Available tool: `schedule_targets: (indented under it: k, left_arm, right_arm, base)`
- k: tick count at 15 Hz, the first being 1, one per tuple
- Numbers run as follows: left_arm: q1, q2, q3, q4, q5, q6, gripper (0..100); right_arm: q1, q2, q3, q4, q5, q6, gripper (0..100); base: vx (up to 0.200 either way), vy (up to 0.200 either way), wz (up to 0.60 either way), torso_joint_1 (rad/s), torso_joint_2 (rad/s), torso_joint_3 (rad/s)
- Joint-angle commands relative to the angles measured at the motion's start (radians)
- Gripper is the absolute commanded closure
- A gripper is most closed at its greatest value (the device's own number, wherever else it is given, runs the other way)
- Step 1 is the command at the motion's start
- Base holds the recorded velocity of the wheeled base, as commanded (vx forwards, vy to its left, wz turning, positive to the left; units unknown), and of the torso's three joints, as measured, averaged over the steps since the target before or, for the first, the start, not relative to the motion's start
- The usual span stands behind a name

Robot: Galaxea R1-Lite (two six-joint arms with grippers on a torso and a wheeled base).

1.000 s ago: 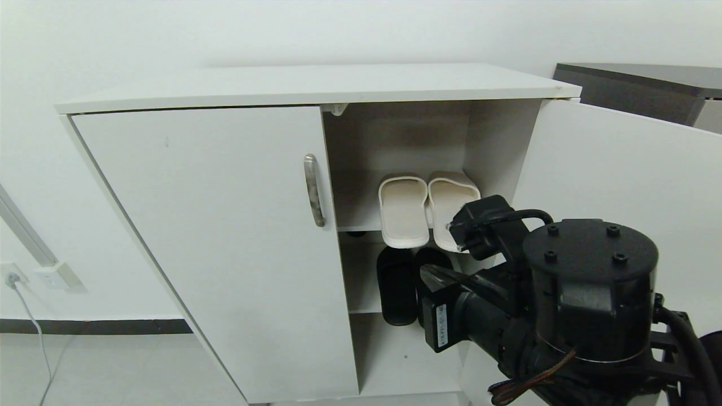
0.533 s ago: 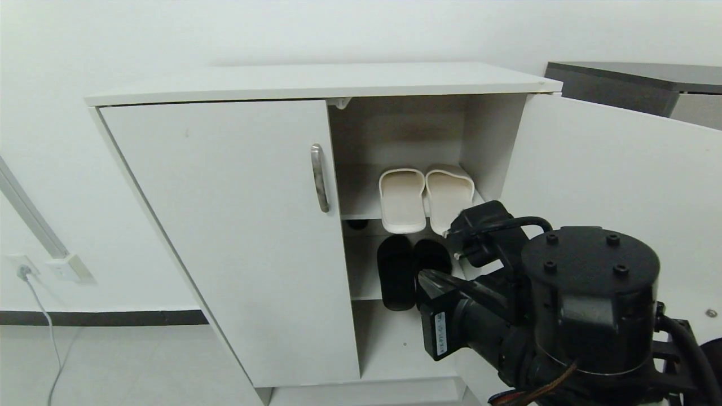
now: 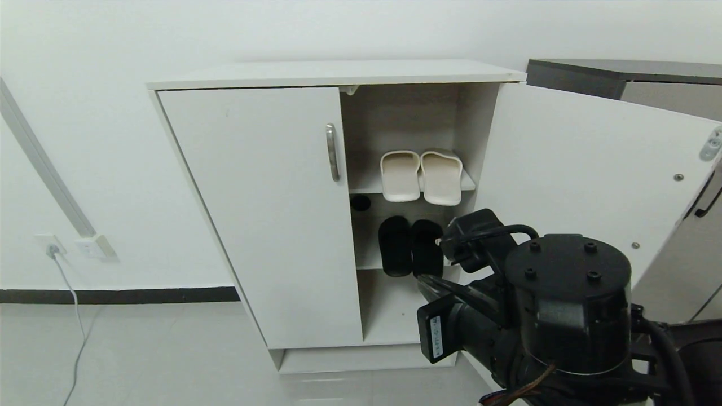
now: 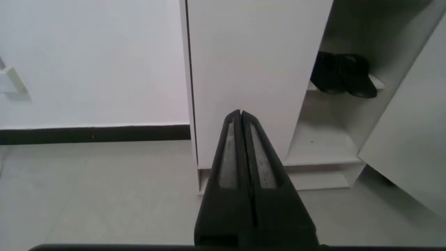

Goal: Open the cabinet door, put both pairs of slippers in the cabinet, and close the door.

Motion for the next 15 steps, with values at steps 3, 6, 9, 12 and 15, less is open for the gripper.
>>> schedule_targets:
  k: [3,6,9,12,15]
  left_arm:
    - [0.0,0.0,0.0,0.0,0.0,-0.001,100]
    - [0.0,0.0,0.0,0.0,0.0,-0.001,100]
    - [0.0,0.0,0.0,0.0,0.0,-0.001,100]
    - [0.0,0.0,0.0,0.0,0.0,-0.001,100]
    - [0.0,0.0,0.0,0.0,0.0,-0.001,100]
  right_arm:
    - [-0.006,0.023,0.003,-0.003,-0.001,0.003,100]
    - [-0.025,0.03,0.015,-0.019,0.016,0.004,100]
    - [-0.04,0.033,0.037,-0.046,0.022,-0.007,100]
    - [-0.04,0.036,0.044,-0.046,0.022,-0.007,100]
    - [-0.04,0.047,0.044,-0.048,0.022,-0.005,100]
  base:
    - [-0.2,0.0,0.0,0.002,0.01,0.002]
    - [-0.133,0.0,0.0,0.002,0.0,-0.002]
    - [0.0,0.0,0.0,0.0,0.0,0.0]
    - [0.0,0.0,0.0,0.0,0.0,0.0]
    - [0.0,0.0,0.0,0.0,0.0,0.0]
